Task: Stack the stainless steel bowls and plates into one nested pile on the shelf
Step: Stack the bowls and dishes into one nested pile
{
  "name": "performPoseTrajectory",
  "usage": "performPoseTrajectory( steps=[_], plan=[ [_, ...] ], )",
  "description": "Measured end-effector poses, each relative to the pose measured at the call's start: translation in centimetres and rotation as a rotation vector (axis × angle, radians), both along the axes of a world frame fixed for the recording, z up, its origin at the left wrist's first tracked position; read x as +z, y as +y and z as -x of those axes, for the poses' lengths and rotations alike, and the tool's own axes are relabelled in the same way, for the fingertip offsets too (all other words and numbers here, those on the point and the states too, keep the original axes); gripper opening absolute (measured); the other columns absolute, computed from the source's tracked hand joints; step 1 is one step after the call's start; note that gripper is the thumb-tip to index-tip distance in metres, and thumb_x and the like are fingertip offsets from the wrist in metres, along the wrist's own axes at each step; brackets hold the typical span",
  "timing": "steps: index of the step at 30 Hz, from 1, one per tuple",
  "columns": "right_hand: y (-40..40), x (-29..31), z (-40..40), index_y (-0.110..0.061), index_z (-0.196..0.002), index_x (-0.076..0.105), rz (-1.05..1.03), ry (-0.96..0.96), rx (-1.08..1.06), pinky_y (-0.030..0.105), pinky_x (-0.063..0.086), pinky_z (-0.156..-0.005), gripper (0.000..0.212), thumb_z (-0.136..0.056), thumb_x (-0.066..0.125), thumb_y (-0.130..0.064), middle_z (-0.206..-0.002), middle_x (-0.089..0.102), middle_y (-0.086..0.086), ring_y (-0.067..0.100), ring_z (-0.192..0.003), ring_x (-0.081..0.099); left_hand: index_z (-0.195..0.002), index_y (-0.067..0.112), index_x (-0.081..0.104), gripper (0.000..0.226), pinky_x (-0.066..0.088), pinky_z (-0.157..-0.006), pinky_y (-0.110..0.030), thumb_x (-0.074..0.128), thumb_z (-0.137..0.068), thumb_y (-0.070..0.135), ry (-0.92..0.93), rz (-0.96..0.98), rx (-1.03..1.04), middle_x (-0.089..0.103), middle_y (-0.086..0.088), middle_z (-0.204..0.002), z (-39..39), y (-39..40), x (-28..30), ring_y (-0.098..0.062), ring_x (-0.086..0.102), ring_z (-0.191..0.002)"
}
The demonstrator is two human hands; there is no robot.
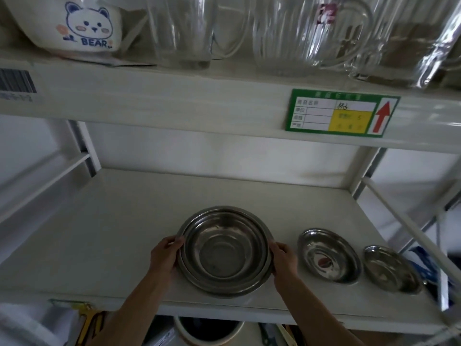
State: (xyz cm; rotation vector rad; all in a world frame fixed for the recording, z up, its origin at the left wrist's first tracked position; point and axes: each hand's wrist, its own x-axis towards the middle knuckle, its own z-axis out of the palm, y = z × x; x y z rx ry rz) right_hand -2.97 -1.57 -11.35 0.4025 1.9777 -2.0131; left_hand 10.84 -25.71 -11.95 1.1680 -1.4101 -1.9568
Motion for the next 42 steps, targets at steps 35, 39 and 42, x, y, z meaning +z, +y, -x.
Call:
performPoseTrajectory(
  steps=[35,39,42],
  plan=[
    [14.9,5.7,4.4,-0.010,-0.097,0.067,-0.166,0.297,-0.207,0.017,0.051,-0.052,0.009,-0.092,0.061,-0.015,-0.079,0.066,0.000,0.016,-0.068,0.064,-0.095,0.012,0.062,0.006,0.054,-0.060,-0.029,0.057,-0.092,0.010,0.001,0.169,-0.531,0.062,-0.006,-0.080,10.0,23.3,6.2,-0.016,0.059,-0.063],
    [19.3,5.2,5.5,-0.013,-0.088,0.070,-0.200,0.238,-0.248,0.029,0.051,-0.065,0.012,-0.091,0.060,-0.020,-0.074,0.066,0.001,0.019,-0.072,0.063,-0.104,0.010,0.062,0.031,0.051,-0.075,-0.036,0.065,-0.082,0.031,-0.108,0.316,-0.593,0.068,-0.012,-0.091,11.4,26.1,5.3,-0.023,0.060,-0.079],
    [22.7,4.7,5.9,-0.015,-0.095,0.068,-0.236,0.234,-0.344,0.032,0.051,-0.070,0.010,-0.090,0.061,-0.020,-0.080,0.066,-0.002,0.017,-0.077,0.062,-0.091,0.006,0.065,0.041,0.051,-0.075,-0.037,0.058,-0.087,0.046,-0.165,0.541,-0.623,0.070,-0.013,-0.087,12.1,27.2,4.5,-0.030,0.065,-0.086]
  ],
)
